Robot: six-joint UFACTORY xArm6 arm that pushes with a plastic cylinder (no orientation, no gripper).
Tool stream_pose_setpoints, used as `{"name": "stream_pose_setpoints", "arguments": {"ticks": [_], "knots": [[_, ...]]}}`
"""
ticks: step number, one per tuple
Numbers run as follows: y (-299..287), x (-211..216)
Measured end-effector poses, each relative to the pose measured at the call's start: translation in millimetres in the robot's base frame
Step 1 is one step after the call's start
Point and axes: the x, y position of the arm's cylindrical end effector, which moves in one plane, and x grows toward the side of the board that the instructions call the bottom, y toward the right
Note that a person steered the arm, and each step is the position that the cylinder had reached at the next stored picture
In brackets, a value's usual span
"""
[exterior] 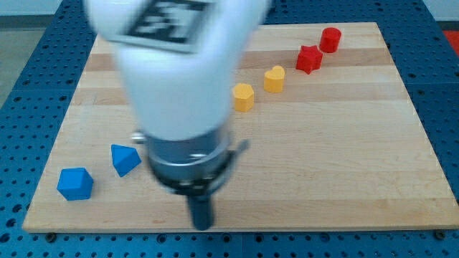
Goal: Move the blue cube to the left of the blue triangle
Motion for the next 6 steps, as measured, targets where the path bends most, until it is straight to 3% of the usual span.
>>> {"name": "stream_pose_setpoints", "arguments": {"ticks": [2,6], "knots": [[-121,0],[-166,-24]]}}
